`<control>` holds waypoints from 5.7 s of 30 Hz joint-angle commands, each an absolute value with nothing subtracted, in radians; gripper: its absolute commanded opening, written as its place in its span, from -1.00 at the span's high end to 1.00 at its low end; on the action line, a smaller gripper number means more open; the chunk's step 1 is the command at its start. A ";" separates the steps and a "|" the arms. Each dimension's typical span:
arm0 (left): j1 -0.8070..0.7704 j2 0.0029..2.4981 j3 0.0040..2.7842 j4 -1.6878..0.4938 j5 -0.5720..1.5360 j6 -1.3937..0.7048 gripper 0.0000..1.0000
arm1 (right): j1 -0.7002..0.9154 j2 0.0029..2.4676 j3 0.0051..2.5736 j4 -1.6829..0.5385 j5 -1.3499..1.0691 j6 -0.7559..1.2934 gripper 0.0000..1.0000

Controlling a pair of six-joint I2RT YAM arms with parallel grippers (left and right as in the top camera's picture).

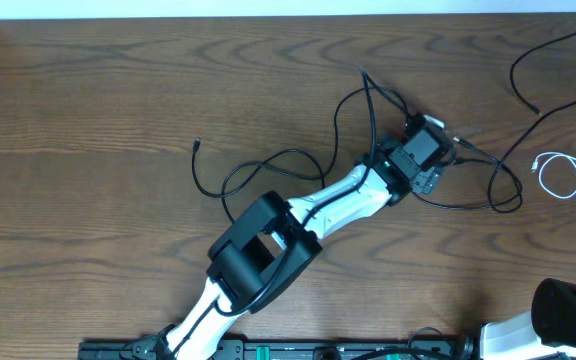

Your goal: Untangle cables

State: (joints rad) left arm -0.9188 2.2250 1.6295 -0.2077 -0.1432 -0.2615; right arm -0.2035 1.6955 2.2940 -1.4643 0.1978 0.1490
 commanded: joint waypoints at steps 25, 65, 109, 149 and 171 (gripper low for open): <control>-0.915 2.318 1.618 -0.157 -0.223 -0.257 -0.19 | -0.201 1.702 2.292 -1.493 0.199 0.187 0.98; -0.360 1.908 1.607 -0.855 0.476 -0.251 0.85 | -0.202 1.702 2.292 -1.510 0.233 0.273 0.98; -0.998 2.135 1.605 -0.425 0.175 -1.525 -0.32 | -0.202 1.702 2.292 -1.554 0.208 0.265 0.98; -0.545 2.005 1.606 -0.805 -0.143 -1.039 0.85 | -0.202 1.702 2.292 -1.567 0.264 0.265 0.98; -0.198 1.929 1.606 -0.967 -0.017 -0.756 0.85 | -0.210 1.702 2.292 -1.257 0.503 0.306 0.98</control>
